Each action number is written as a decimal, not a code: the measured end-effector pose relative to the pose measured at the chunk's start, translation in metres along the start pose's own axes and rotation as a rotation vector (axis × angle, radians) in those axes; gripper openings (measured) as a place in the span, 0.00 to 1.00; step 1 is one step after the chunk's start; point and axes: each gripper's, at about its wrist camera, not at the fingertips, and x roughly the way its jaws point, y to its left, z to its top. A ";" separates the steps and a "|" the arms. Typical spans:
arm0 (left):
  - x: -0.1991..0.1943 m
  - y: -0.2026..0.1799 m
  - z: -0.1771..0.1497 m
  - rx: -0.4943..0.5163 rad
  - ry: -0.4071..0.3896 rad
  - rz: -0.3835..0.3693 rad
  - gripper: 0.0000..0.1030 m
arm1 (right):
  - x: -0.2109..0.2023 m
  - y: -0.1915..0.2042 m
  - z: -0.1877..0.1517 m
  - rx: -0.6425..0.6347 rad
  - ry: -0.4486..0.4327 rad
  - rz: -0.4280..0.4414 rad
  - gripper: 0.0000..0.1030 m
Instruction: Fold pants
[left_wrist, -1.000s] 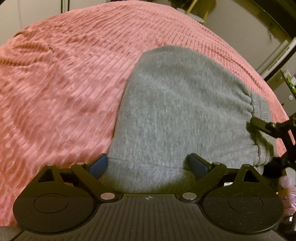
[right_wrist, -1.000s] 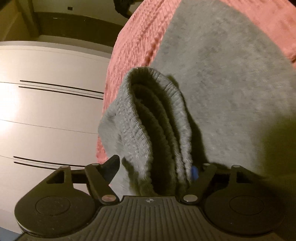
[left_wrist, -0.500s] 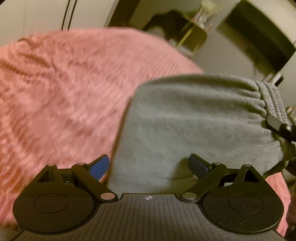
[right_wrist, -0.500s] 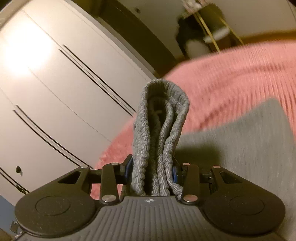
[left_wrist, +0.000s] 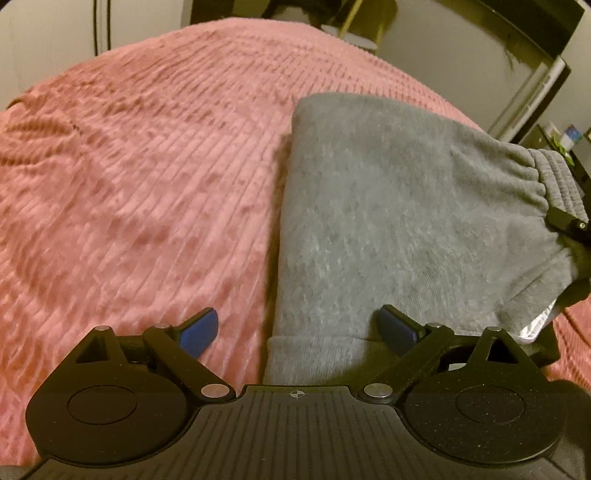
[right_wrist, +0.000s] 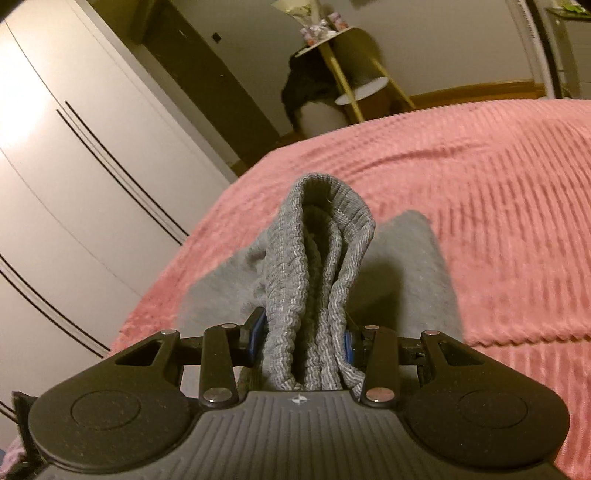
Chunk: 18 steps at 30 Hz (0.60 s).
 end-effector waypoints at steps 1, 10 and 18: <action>0.001 0.000 -0.001 0.002 0.008 -0.001 0.95 | 0.002 -0.003 -0.002 0.003 0.002 -0.012 0.38; 0.004 -0.006 -0.002 0.025 0.021 0.035 0.99 | -0.041 -0.040 -0.023 0.250 -0.046 -0.112 0.57; 0.004 -0.006 -0.002 0.029 0.014 0.039 0.99 | -0.042 -0.026 -0.060 0.356 0.042 -0.026 0.57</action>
